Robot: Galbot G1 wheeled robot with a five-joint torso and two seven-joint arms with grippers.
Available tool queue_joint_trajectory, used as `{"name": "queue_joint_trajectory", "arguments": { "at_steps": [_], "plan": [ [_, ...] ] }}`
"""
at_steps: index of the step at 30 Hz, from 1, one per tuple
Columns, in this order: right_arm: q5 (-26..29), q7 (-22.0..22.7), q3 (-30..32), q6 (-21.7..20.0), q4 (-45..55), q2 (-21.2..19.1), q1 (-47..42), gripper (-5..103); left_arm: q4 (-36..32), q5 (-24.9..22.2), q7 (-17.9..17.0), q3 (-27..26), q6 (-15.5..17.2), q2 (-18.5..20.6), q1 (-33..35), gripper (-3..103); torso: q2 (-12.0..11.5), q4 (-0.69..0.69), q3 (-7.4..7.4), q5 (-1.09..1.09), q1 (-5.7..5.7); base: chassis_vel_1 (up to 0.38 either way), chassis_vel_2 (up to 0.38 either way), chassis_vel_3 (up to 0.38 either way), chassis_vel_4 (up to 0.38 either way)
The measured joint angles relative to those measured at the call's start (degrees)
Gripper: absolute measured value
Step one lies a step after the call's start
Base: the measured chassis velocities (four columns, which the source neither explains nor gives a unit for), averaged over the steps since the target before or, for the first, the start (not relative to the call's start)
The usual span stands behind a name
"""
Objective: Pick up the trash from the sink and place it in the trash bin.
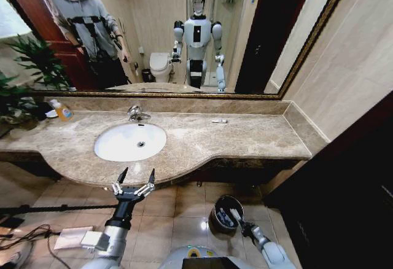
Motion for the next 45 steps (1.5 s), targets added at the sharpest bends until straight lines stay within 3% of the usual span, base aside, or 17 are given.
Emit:
{"name": "queue_joint_trajectory", "arguments": {
  "at_steps": [8, 11, 15, 17, 20, 23, 25, 26, 28, 30, 32, 37, 45],
  "plan": [
    [-2.93, 1.07, 0.02, 0.90, -6.42, 0.61, 5.41, -3, 0.00, 0.00, 0.00, 0.00, 0.00, 0.00, 0.00, 100, 0.00, 0.00, 0.00, 0.00, 0.00, 0.000, 0.000, 0.000, 0.000],
    [-3.62, 1.67, 0.27, 1.39, -8.30, 1.04, 6.67, 6, 0.00, 0.00, 0.00, 0.00, 0.00, 0.00, 0.00, 100, 0.00, 0.00, 0.00, 0.00, 0.00, 0.000, 0.000, 0.000, 0.000],
    [-3.88, 2.48, 0.54, 1.63, -9.39, 1.81, 7.32, 28, 0.00, 0.00, 0.00, 0.00, 0.00, 0.00, 0.00, 100, 0.00, 0.00, 0.00, 0.00, 0.00, 0.000, 0.000, 0.000, 0.000],
    [-3.89, 2.64, 0.57, 1.64, -9.30, 1.96, 7.21, 28, 0.00, 0.00, 0.00, 0.00, 0.00, 0.00, 0.00, 100, 0.00, 0.00, 0.00, 0.00, 0.00, 0.000, 0.000, 0.000, 0.000],
    [-3.71, 2.81, 0.68, 1.62, -7.80, 2.14, 6.18, 44, 0.00, 0.00, 0.00, 0.00, 0.00, 0.00, 0.00, 100, 0.00, 0.00, 0.00, 0.00, 0.00, 0.000, 0.000, 0.000, 0.000],
    [-3.49, 2.83, 0.70, 1.62, -6.95, 2.14, 5.62, 50, 0.00, 0.00, 0.00, 0.00, 0.00, 0.00, 0.00, 100, 0.00, 0.00, -0.01, 0.00, 0.00, 0.000, 0.000, 0.000, 0.000],
    [-2.64, 2.98, 0.83, 1.76, -5.31, 2.13, 4.45, 61, 0.00, 0.00, 0.00, 0.00, 0.00, 0.00, 0.00, 100, 0.00, -0.01, -0.01, 0.00, -0.01, 0.000, 0.000, 0.000, 0.000],
    [0.29, 4.26, 2.09, 3.55, -1.88, 2.69, 2.23, 71, 0.00, 0.00, 0.00, 0.00, 0.00, 0.00, 0.00, 100, 0.00, 0.00, -0.01, 0.00, -0.01, 0.000, 0.000, 0.000, 0.000],
    [4.66, 6.44, 3.65, 4.88, 1.93, 3.73, 0.05, 82, 0.00, 0.00, 0.00, 0.00, 0.00, 0.00, 0.00, 100, 0.00, 0.00, -0.01, 0.02, -0.01, 0.000, 0.000, 0.000, 0.000],
    [5.83, 6.90, 3.87, 4.99, 2.85, 3.85, -0.51, 82, 0.00, 0.00, 0.00, 0.00, 0.00, 0.00, 0.00, 100, 0.00, 0.00, -0.01, 0.02, -0.01, 0.000, 0.000, 0.000, 0.000],
    [12.48, 9.40, 4.76, 5.71, 9.23, 3.32, -4.88, 97, 0.00, 0.00, 0.00, 0.00, 0.00, 0.00, 0.00, 100, 0.00, 0.00, -0.01, 0.00, -0.01, 0.000, 0.000, 0.000, 0.000],
    [16.32, 12.47, 6.86, 6.65, 19.21, 3.41, -10.69, 100, 0.00, 0.00, 0.00, 0.00, 0.00, 0.00, 0.00, 100, 0.00, -0.01, -0.01, 0.00, -0.01, 0.000, 0.000, 0.000, 0.000],
    [22.86, 14.42, 10.51, 5.84, 41.70, 7.34, -23.55, 100, 0.00, 0.00, 0.00, 0.00, 0.00, 0.00, 0.00, 100, 0.00, -0.01, -0.01, -0.01, -0.01, 0.000, 0.000, 0.000, 0.000]
  ]
}}
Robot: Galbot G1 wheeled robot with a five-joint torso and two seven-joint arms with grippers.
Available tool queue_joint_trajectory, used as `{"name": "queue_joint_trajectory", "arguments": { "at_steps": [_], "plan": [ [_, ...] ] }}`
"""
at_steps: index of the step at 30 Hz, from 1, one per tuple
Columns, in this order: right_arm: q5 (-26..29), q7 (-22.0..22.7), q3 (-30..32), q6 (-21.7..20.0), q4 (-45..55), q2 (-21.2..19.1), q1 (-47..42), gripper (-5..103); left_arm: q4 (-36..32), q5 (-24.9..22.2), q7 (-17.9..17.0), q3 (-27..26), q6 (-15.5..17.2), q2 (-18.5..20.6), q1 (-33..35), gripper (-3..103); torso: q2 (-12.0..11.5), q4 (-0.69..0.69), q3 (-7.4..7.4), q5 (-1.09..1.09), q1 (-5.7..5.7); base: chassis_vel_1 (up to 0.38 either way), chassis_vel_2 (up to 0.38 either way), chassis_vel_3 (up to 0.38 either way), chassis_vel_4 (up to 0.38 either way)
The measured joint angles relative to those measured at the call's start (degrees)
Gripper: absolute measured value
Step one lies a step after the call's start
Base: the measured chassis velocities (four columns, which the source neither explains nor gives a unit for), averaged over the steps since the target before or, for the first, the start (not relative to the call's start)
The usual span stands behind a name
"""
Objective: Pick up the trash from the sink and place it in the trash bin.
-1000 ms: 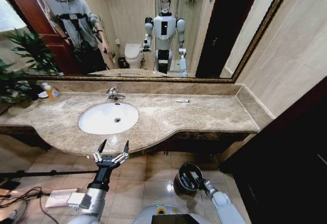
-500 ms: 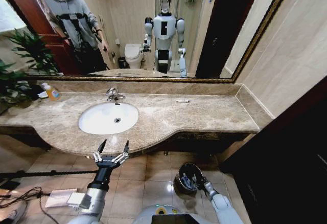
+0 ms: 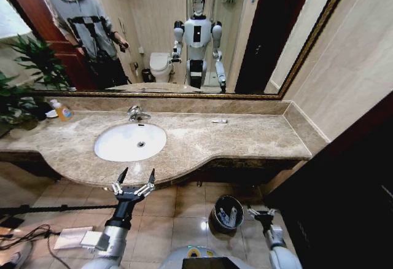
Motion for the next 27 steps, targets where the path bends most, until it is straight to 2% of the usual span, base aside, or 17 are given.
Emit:
{"name": "queue_joint_trajectory", "arguments": {
  "at_steps": [3, 6, 10, 14, 16, 19, 22, 23, 25, 26, 27],
  "plan": [
    [1.95, 0.58, 1.10, -0.90, 10.59, 1.83, -3.93, 100, 0.00, 0.00, 0.00, 0.00, 0.00, 0.00, 0.00, 100, 0.00, 0.00, 0.00, 0.01, 0.00, 0.000, 0.000, 0.000, 0.000],
    [2.72, 0.76, 1.47, -1.86, 15.85, 2.24, -4.69, 100, 0.00, 0.00, 0.00, 0.00, 0.00, 0.00, 0.00, 100, 0.00, 0.00, 0.00, 0.00, 0.00, 0.000, 0.000, 0.000, 0.000],
    [4.29, 0.65, 1.36, -4.53, 24.16, 1.15, -5.08, 100, 0.00, 0.00, 0.00, 0.00, 0.00, 0.00, 0.00, 100, 0.00, 0.00, 0.00, 0.00, 0.00, 0.000, 0.000, 0.000, 0.000],
    [7.69, -2.07, 0.89, -5.95, 27.00, -0.55, -2.63, 100, 0.00, 0.00, 0.00, 0.00, 0.00, 0.00, 0.00, 100, 0.00, 0.00, 0.00, 0.01, 0.00, 0.000, 0.000, 0.000, 0.000],
    [9.16, -4.76, -0.20, -6.81, 26.85, -3.17, 1.31, 100, 0.00, 0.00, 0.00, 0.00, 0.00, 0.00, 0.00, 100, 0.00, 0.01, 0.01, 0.02, 0.01, 0.000, 0.000, 0.000, 0.000],
    [9.89, -5.76, -1.26, -7.68, 26.03, -5.42, 3.67, 100, 0.00, 0.00, -0.01, 0.00, 0.00, 0.00, 0.00, 100, 0.00, 0.01, 0.01, 0.02, 0.01, 0.000, 0.000, 0.000, 0.000],
    [12.55, -6.95, -4.31, -11.38, 23.24, -12.10, 10.04, 100, 0.00, 0.00, 0.00, 0.00, 0.00, 0.00, 0.00, 100, 0.00, 0.02, 0.01, 0.02, 0.01, 0.000, 0.000, 0.000, 0.000],
    [12.55, -6.95, -4.31, -11.38, 23.24, -12.10, 10.04, 100, 0.00, 0.00, 0.00, 0.00, 0.00, 0.00, 0.00, 100, 0.00, 0.02, 0.01, 0.02, 0.01, 0.000, 0.000, 0.000, 0.000],
    [13.73, -7.72, -5.89, -13.41, 20.86, -16.25, 13.83, 100, 0.00, 0.00, 0.00, 0.00, 0.00, 0.00, 0.00, 100, 0.00, 0.01, 0.01, 0.01, 0.01, 0.000, 0.000, 0.000, 0.000],
    [13.73, -7.72, -5.89, -13.41, 20.86, -16.25, 13.83, 100, 0.00, 0.00, 0.00, 0.00, 0.00, 0.00, 0.00, 100, 0.00, 0.01, 0.01, 0.01, 0.01, 0.000, 0.000, 0.000, 0.000],
    [14.20, -8.04, -7.00, -14.39, 19.17, -18.42, 16.23, 100, 0.00, 0.00, 0.00, 0.00, 0.00, 0.01, 0.00, 100, 0.00, 0.01, 0.01, 0.02, 0.02, 0.000, 0.000, 0.000, 0.000]
  ]
}}
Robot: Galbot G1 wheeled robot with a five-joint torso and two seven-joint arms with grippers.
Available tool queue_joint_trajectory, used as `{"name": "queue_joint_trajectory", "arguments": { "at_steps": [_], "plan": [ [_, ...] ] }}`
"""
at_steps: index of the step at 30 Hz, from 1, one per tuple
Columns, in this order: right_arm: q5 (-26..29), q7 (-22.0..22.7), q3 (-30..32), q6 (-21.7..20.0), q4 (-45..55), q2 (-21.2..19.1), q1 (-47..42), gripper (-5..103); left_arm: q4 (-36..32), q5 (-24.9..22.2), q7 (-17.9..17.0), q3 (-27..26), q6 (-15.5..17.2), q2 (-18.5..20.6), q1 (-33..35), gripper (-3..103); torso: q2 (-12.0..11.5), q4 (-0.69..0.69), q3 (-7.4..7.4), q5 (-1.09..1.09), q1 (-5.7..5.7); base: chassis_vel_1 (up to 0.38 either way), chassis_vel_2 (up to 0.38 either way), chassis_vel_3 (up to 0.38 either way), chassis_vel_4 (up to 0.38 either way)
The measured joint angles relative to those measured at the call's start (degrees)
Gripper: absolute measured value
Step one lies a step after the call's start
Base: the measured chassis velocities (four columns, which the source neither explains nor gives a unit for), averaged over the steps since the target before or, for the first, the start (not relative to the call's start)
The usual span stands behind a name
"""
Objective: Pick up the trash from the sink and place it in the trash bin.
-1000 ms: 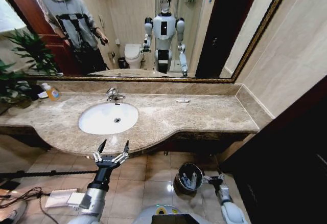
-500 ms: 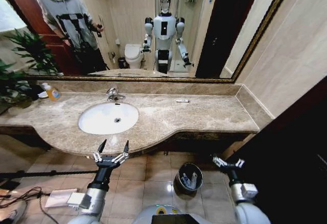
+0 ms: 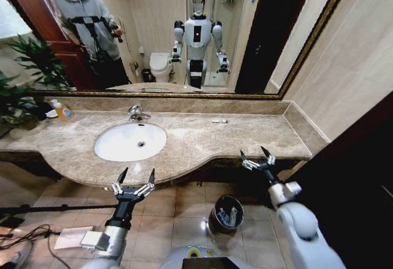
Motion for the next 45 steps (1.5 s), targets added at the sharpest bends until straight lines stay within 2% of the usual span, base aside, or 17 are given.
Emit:
{"name": "queue_joint_trajectory", "arguments": {
  "at_steps": [3, 4, 7, 14, 16, 20, 23, 26, 34, 36, 38, 42, 45],
  "plan": [
    [0.19, -0.12, -3.48, -1.58, -4.84, -3.04, 6.43, 100, 0.00, 0.00, -0.01, 0.00, 0.00, -0.01, 0.00, 100, 0.00, -0.01, 0.00, 0.00, 0.00, 0.000, 0.000, 0.000, 0.000],
    [0.19, -0.12, -3.48, -1.58, -4.84, -3.04, 6.43, 100, 0.00, 0.00, -0.01, 0.00, 0.00, -0.01, 0.00, 100, 0.00, -0.01, 0.00, 0.00, 0.00, 0.000, 0.000, 0.000, 0.000],
    [0.02, 1.49, -8.57, -3.46, -10.94, -3.88, 14.88, 100, 0.00, 0.00, 0.00, 0.00, 0.00, 0.00, 0.00, 100, 0.00, 0.00, 0.00, -0.01, 0.00, 0.000, 0.000, 0.000, 0.000],
    [-0.24, 3.32, -16.15, -4.23, -21.26, -3.45, 26.15, 100, 0.00, 0.00, -0.01, 0.00, 0.00, -0.01, 0.00, 100, 0.00, 0.00, 0.01, -0.01, 0.00, 0.000, 0.000, 0.000, 0.000],
    [0.04, 3.26, -19.79, -4.42, -26.77, -3.44, 31.92, 100, 0.00, 0.00, -0.01, 0.00, 0.00, 0.00, 0.00, 100, 0.00, 0.00, 0.00, 0.00, 0.00, 0.000, 0.000, 0.000, 0.000],
    [2.76, 2.21, -24.64, -6.03, -32.96, -3.02, 39.30, 100, 0.00, 0.00, -0.01, 0.00, 0.00, -0.01, 0.00, 100, -0.01, 0.00, 0.00, -0.02, 0.00, 0.000, 0.000, 0.000, 0.000],
    [3.01, 0.91, -26.27, -6.89, -36.01, -2.24, 42.66, 100, 0.00, 0.00, 0.00, 0.00, 0.00, 0.00, 0.00, 100, -0.01, 0.00, 0.00, -0.02, 0.00, 0.000, 0.000, 0.000, 0.000],
    [3.38, -0.52, -29.22, -7.77, -43.08, -0.53, 48.96, 100, 0.00, 0.00, -0.02, 0.00, 0.00, -0.01, 0.00, 100, -0.01, 0.01, 0.00, -0.01, 0.00, 0.000, 0.000, 0.000, 0.000],
    [1.19, -2.28, -31.59, -7.14, -56.17, 2.06, 58.25, 100, 0.00, 0.00, 0.00, 0.00, 0.00, 0.00, 0.00, 100, -0.01, 0.01, 0.00, -0.02, 0.00, 0.000, 0.000, 0.000, 0.000],
    [0.86, -2.21, -31.22, -7.01, -56.97, 2.08, 58.31, 102, 0.00, 0.00, 0.00, 0.00, 0.00, -0.01, 0.00, 100, -0.01, 0.02, 0.00, -0.01, 0.00, 0.000, 0.000, 0.000, 0.000],
    [0.52, -1.98, -29.57, -7.01, -57.47, 1.34, 57.18, 99, 0.00, 0.00, 0.00, 0.00, 0.00, -0.01, 0.00, 100, -0.01, 0.03, 0.00, -0.01, 0.01, 0.000, 0.000, 0.000, 0.000],
    [0.35, -2.03, -27.43, -7.22, -60.66, 0.92, 56.84, 99, 0.00, 0.00, 0.00, 0.00, 0.00, 0.00, 0.00, 100, 0.00, -0.06, 0.00, 0.02, -0.01, -0.004, -0.013, -0.006, -0.003],
    [1.18, -2.45, -27.53, -7.19, -62.53, 1.34, 57.83, 99, 0.00, 0.00, 0.00, 0.00, 0.00, 0.00, 0.00, 100, 0.00, -0.01, -0.01, 0.00, -0.01, -0.012, -0.035, -0.009, -0.008]
  ]
}}
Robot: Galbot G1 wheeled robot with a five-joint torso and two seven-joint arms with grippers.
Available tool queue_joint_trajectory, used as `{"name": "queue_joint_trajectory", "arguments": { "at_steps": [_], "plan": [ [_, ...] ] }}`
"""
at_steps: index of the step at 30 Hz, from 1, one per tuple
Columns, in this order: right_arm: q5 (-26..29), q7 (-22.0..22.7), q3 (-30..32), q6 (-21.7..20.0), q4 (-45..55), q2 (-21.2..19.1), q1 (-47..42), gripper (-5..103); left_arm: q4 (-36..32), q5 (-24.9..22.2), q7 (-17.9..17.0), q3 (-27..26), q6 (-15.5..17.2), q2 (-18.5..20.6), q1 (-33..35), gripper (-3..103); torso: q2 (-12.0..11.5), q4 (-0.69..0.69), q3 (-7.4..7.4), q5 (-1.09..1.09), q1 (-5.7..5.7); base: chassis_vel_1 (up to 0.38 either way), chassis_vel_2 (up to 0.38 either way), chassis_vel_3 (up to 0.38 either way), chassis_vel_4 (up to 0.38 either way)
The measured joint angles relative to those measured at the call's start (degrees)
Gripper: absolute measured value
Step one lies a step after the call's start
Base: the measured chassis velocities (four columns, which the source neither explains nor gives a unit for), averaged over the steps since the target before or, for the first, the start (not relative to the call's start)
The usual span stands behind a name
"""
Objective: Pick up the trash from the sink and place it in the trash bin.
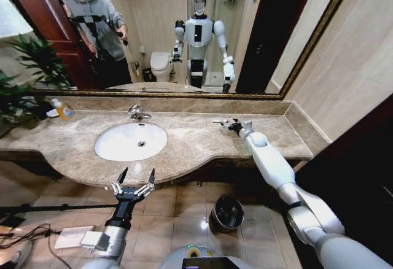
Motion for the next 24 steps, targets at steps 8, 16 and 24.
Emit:
{"name": "queue_joint_trajectory", "arguments": {
  "at_steps": [8, 16, 24],
  "plan": [
    [2.28, -1.12, -1.69, 0.75, -4.23, 1.74, 3.54, 100, 0.00, 0.00, 0.00, 0.00, 0.00, 0.00, 0.00, 100, 0.00, 0.02, 0.00, 0.00, 0.00, 0.000, 0.000, 0.000, 0.000],
    [2.05, -1.54, -2.11, 1.27, -6.06, 2.75, 4.80, 92, 0.00, 0.00, 0.00, 0.00, 0.00, 0.00, 0.00, 100, 0.00, 0.02, 0.00, 0.00, 0.01, 0.000, 0.000, 0.000, 0.000],
    [1.51, -3.02, -2.82, 1.17, -6.36, 2.31, 4.52, 65, 0.00, 0.00, 0.00, 0.00, 0.00, 0.00, 0.00, 100, 0.00, 0.02, 0.00, -0.01, 0.00, 0.000, 0.000, 0.000, 0.000]
  ]
}}
